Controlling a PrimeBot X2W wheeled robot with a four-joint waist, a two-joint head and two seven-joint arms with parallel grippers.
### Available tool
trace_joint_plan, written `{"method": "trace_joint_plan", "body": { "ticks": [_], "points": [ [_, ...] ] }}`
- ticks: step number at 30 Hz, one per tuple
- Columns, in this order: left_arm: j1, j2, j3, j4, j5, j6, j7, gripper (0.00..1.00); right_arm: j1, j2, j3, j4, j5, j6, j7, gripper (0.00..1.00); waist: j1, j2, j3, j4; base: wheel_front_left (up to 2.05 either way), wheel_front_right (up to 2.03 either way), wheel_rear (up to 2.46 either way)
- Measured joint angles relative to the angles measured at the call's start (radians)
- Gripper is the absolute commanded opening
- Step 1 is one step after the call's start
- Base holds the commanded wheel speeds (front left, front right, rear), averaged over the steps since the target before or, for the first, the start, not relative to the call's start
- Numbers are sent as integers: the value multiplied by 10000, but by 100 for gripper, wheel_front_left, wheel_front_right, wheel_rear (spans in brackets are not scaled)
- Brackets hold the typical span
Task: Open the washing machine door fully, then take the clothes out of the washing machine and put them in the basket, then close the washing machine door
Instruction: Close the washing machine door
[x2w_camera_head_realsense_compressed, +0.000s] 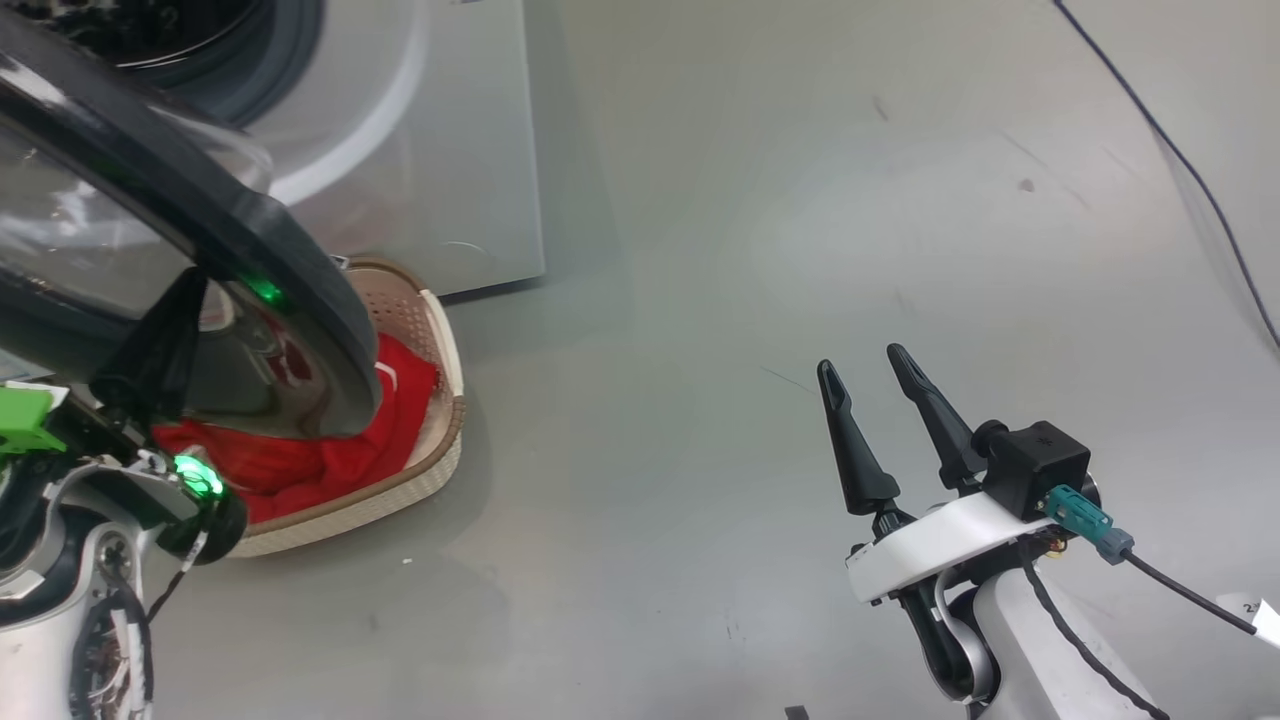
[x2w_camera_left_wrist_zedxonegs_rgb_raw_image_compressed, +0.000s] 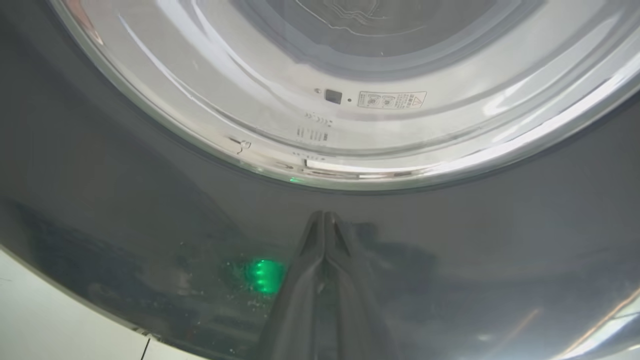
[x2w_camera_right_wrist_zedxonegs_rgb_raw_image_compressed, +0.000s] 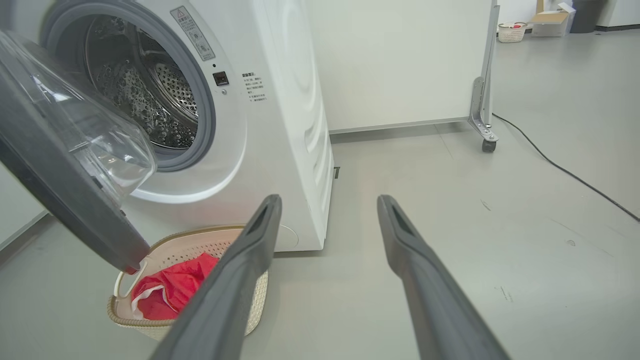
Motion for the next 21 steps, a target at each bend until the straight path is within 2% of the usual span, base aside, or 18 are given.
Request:
{"method": "trace_joint_plan", "body": {
  "ticks": [14, 21],
  "points": [
    [-853, 376, 387, 499, 121, 0, -1333, 0, 4, 77, -54, -194, 94, 0, -2, 100, 0, 0, 348, -1425, 0, 0, 0],
    [-1695, 418, -2, 886, 481, 0, -1825, 0, 44, 115, -370, -326, 167, 0, -12, 100, 0, 0, 749, -1804, 0, 0, 0]
  ]
}}
